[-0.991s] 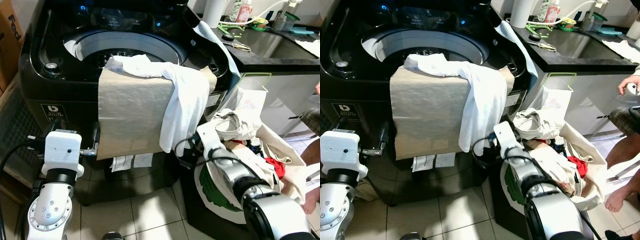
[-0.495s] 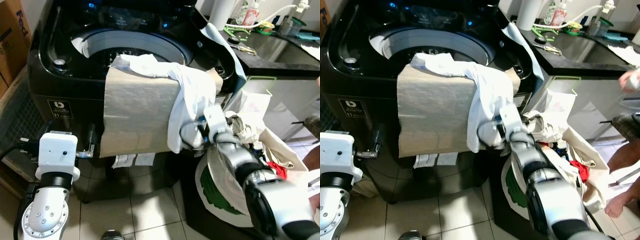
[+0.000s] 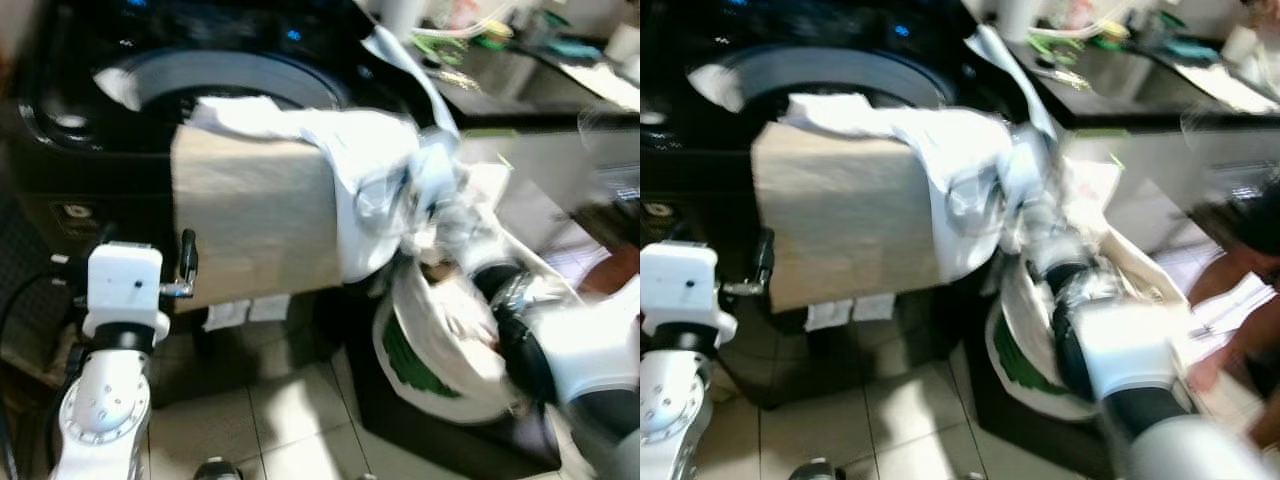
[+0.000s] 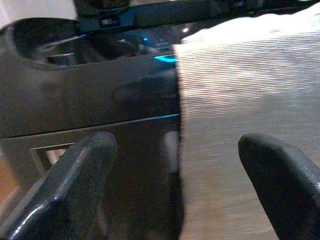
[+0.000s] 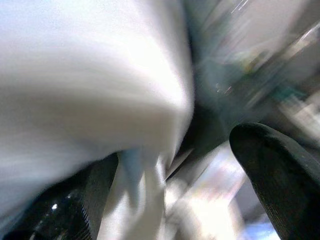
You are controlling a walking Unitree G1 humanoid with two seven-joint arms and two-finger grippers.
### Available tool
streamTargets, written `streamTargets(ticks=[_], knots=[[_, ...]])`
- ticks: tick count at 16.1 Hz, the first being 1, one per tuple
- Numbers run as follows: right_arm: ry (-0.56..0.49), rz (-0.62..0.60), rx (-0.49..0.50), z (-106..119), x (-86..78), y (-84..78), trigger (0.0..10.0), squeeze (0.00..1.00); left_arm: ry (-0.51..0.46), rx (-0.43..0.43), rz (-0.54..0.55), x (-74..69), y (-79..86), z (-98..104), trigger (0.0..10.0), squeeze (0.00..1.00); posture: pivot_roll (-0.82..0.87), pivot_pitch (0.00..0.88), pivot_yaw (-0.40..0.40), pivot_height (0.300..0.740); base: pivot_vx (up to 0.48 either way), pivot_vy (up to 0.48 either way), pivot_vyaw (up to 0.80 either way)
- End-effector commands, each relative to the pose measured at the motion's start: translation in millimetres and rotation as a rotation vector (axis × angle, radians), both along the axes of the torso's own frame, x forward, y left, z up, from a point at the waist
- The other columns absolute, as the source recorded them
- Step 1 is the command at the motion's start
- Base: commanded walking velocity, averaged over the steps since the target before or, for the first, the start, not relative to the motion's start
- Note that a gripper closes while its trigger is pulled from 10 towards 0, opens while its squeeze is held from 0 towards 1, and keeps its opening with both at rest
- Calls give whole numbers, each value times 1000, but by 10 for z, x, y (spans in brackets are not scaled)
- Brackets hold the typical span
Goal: Clothes washing
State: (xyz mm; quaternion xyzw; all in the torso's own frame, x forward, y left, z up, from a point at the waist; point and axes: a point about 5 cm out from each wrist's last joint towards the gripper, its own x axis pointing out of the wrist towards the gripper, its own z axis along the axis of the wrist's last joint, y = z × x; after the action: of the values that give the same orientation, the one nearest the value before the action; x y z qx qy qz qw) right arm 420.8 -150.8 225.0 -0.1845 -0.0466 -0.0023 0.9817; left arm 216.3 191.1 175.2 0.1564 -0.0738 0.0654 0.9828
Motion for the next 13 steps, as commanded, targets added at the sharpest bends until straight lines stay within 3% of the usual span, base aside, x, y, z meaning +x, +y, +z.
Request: streamTargets(ticks=[1, 2, 3, 4, 5, 6, 7, 9, 10, 11, 13], knots=[[-319, -3, 43, 898, 25, -20, 10000, 0, -12, -4, -11, 31, -50, -2, 10000, 0, 299, 0, -167, 740, 0, 0, 0], [-426, -31, 37, 1256, -12, -89, 10000, 0, -20, -6, -11, 59, -56, 4, 10000, 0, 294, 0, -167, 740, 0, 0, 0], [-497, -56, 21, 1479, -54, -141, 10000, 0, -25, -7, -9, 75, -55, 9, 10000, 0, 293, 0, -168, 740, 0, 0, 0], [-602, -120, -40, 1771, -136, -238, 10000, 0, -31, -8, -7, 100, -54, 12, 10000, 0, 286, 0, -170, 740, 0, 0, 0], [-641, -180, -56, 1893, -181, -344, 10000, 0, -33, -9, -6, 112, -56, 11, 10000, 0, 283, 0, -174, 740, 0, 0, 0], [-652, -276, -67, 2009, -237, -560, 10000, 0, -37, -10, -5, 131, -66, 6, 10000, 0, 280, 0, -178, 740, 0, 0, 0], [-612, -275, -12, 1966, -225, -638, 10000, 0, -38, -12, -4, 140, -75, 0, 10000, 0, 277, 0, -181, 740, 0, 0, 0], [-503, -188, 69, 1755, -134, -580, 10000, 0, -38, -15, -2, 146, -80, -8, 10000, 0, 274, 0, -180, 740, 0, 0, 0], [-291, -28, 218, 1150, 21, -342, 10000, 0, -22, -15, -8, 159, -100, -50, 10000, 0, 267, 0, -177, 740, 0, 0, 0], [-251, -2, 261, 1013, 39, -295, 10000, 0, -19, -14, -10, 159, -104, -57, 10000, 0, 266, 0, -175, 740, 0, 0, 0], [-121, 82, 381, 491, 50, -89, 10000, 0, 3, -3, -14, 172, -111, -97, 10000, 0, 253, 0, -174, 740, 0, 0, 0]])
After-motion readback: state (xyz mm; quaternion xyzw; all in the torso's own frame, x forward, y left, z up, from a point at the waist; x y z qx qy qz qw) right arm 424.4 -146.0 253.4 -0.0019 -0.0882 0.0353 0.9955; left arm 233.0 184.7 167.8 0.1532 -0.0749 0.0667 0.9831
